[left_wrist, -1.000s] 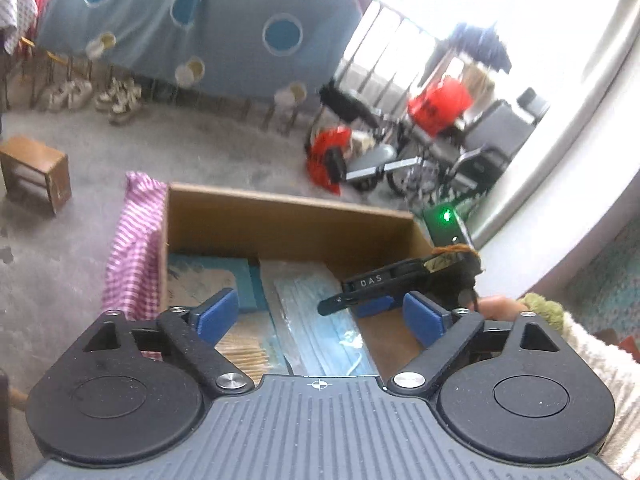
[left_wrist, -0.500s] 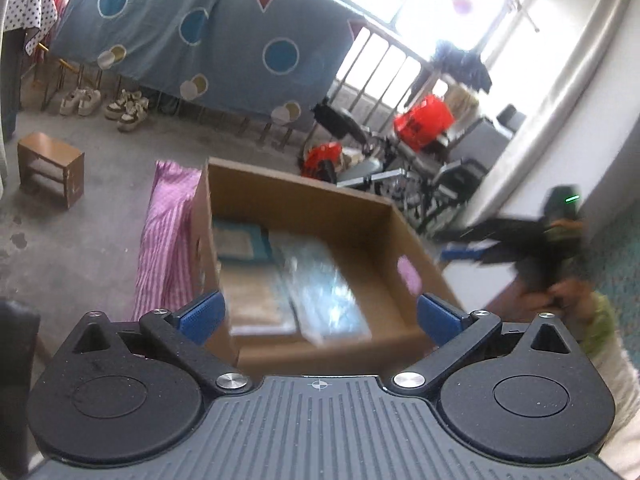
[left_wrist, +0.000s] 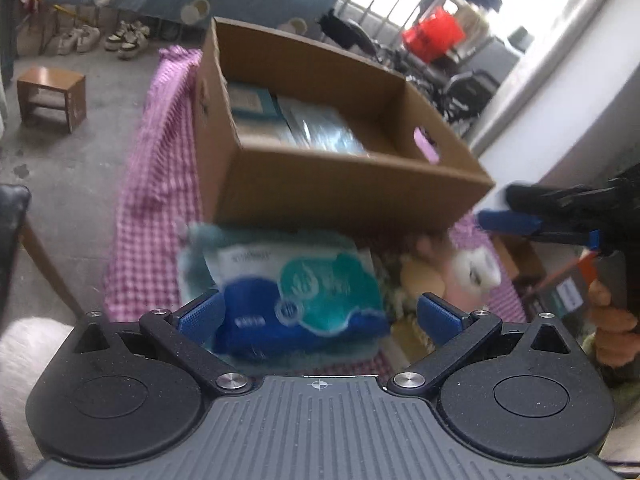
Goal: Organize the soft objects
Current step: 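Move the right gripper back to the pile and grasp the teal wipes pack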
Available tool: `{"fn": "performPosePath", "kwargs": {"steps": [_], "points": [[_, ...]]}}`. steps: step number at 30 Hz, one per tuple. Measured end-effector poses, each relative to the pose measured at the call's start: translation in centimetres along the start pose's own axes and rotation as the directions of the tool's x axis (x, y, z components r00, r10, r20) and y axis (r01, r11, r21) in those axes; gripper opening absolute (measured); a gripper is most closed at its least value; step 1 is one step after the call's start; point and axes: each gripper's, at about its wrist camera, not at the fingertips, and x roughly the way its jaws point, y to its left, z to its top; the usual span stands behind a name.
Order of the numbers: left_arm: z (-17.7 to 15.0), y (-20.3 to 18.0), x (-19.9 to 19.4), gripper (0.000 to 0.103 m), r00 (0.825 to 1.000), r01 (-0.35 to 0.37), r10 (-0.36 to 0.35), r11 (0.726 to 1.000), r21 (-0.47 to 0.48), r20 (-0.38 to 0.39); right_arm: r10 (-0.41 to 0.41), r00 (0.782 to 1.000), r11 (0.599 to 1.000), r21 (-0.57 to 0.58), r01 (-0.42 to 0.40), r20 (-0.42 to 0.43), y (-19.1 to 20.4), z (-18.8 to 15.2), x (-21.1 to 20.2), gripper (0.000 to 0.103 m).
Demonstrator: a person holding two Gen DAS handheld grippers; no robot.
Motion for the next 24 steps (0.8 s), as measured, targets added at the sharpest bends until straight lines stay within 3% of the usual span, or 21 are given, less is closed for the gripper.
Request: {"fn": "performPosePath", "kwargs": {"steps": [3,13,19,24], "points": [[-1.0,-0.1,1.3,0.102,1.000,-0.001,0.001,1.000,0.007,-0.017,-0.046,0.998,0.998,0.028,0.048,-0.051,0.2,-2.3,2.5,0.066],[-2.2,-0.1,3.1,0.101,0.999,-0.047,0.048,0.997,0.055,-0.008,-0.190,0.973,0.980,0.041,0.197,-0.131,0.0,-4.6,7.0,0.066],[-1.9,0.4,3.7,0.102,0.999,-0.043,0.044,0.998,0.049,-0.015,-0.213,0.961,0.974,0.036,0.222,-0.174,-0.2,-4.5,8.8,0.068],[-2.0,0.1,3.9,0.102,0.999,-0.050,0.051,0.997,0.056,-0.017,-0.167,0.967,0.982,0.058,0.182,-0.193,-0.3,-4.9,9.7,0.068]]}}
